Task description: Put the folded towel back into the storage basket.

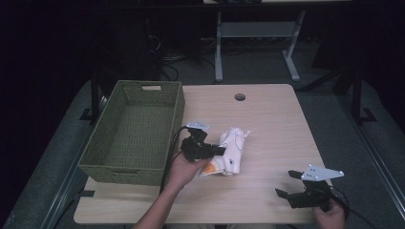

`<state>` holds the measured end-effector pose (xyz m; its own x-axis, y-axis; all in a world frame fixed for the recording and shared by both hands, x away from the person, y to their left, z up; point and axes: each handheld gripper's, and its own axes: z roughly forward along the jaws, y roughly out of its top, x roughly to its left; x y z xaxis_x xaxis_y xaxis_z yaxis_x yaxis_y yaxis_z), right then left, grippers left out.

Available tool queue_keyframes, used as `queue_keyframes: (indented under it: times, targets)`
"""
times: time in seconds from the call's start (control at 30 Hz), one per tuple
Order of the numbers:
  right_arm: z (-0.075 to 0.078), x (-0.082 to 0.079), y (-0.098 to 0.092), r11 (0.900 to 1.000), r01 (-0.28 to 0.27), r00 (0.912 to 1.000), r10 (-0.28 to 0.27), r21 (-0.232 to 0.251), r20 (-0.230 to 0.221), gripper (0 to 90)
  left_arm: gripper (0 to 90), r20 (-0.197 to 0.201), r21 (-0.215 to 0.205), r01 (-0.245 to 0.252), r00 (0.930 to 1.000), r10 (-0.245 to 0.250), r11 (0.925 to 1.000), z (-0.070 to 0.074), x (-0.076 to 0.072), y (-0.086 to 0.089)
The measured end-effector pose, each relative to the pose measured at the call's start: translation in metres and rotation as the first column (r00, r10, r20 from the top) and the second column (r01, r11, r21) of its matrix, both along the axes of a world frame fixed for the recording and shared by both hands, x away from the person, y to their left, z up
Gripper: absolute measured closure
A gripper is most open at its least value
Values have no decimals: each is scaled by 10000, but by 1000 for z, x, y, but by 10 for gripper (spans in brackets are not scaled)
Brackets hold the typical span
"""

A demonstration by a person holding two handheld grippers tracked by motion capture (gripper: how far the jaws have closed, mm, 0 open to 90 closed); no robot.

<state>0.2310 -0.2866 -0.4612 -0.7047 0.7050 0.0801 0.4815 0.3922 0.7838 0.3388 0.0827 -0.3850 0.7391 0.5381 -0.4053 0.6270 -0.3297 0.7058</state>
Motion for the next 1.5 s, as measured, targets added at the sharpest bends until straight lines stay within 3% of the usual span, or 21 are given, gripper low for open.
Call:
queue_keyframes:
  times: [0.2, 0.5, 0.8, 0.97, 1.07, 1.2, 1.5]
  targets:
    - [0, -1, -1, 10000, 67, 10000, -67, 5, -39, 140, 814, -127, 6, 110, 9999, -110, 9999, 6, -1, 9]
    - [-1, -1, 2, 9999, 53, 10000, -53, -94, -19, 140, 817, -456, -477, 386, 9981, -408, 9981, 15, -4, 24]
    - [-1, -2, 3, 9998, 26, 10000, -27, -173, -57, 140, 815, -454, -490, 675, 9965, -698, 9965, 24, -5, 34]
    - [-1, -2, 2, 9998, 52, 10000, -53, -205, -32, 140, 814, -421, -687, 843, 9953, -873, 9941, 31, -7, 41]
    - [0, -3, 2, 9998, 78, 10000, -78, -186, -25, 140, 812, -597, -949, 1042, 9921, -1102, 9900, 35, -5, 47]
    - [0, -2, 2, 9997, 74, 10000, -74, -219, -22, 140, 812, -668, -956, 1086, 9911, -1153, 9895, 38, -3, 51]
    - [0, -2, 3, 9999, 100, 9999, -101, -138, -19, 140, 812, -754, -1463, 1112, 9895, -1231, 9830, 48, 0, 64]
